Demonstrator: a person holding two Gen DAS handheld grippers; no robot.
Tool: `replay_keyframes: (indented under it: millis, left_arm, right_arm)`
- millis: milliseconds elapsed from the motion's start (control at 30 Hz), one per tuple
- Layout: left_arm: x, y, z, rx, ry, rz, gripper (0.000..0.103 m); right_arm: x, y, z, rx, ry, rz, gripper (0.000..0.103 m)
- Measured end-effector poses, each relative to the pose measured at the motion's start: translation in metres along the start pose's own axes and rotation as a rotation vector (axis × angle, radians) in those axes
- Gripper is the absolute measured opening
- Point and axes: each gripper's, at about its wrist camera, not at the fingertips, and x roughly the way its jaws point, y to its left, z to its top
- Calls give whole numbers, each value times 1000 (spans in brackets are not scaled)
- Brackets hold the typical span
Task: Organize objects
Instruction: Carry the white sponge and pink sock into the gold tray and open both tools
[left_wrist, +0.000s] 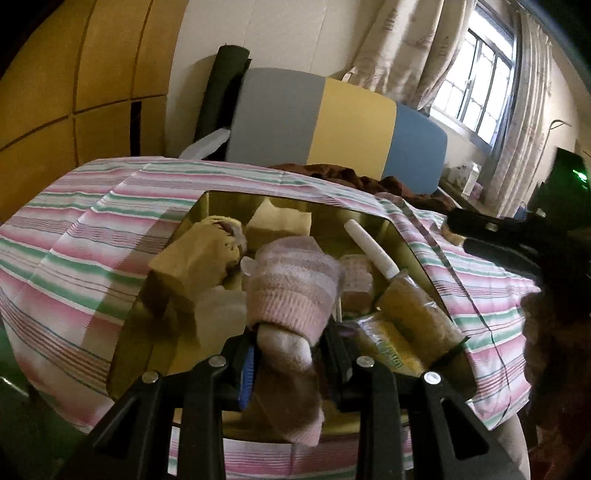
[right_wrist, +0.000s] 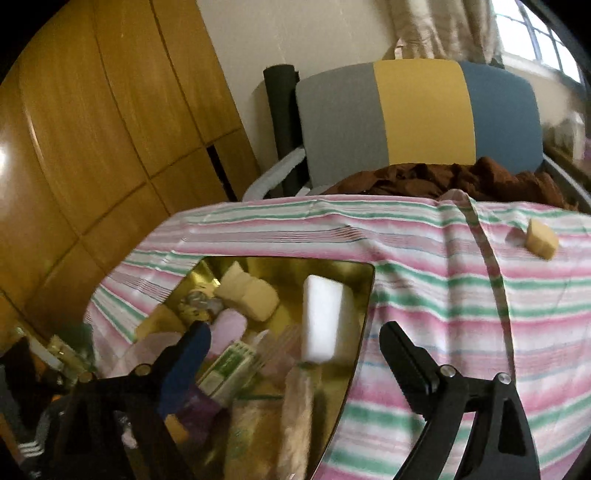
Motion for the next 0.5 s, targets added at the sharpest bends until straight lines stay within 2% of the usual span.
replay_keyframes:
  millis: [67,100,200,300,500]
  left_arm:
    - [2,1,0,-5,19,-1,31]
    - [2,1,0,-10,22,-3,35]
    - [-6,5,0,-60,-6,6,59]
    - [-23,8,2,-95,-71,-40,61]
    - [-43,15,6,-111,-176,37,61]
  right_arm:
    - [-8,1,-6,15,-10,12,93]
    - [-10,3,-8,18,-15,19,93]
    - [-19,8,-12,16,-27,36,93]
    - [-28,10,-14,6,-38,44,93]
    - [-38,4,-19,26,-46,39,93]
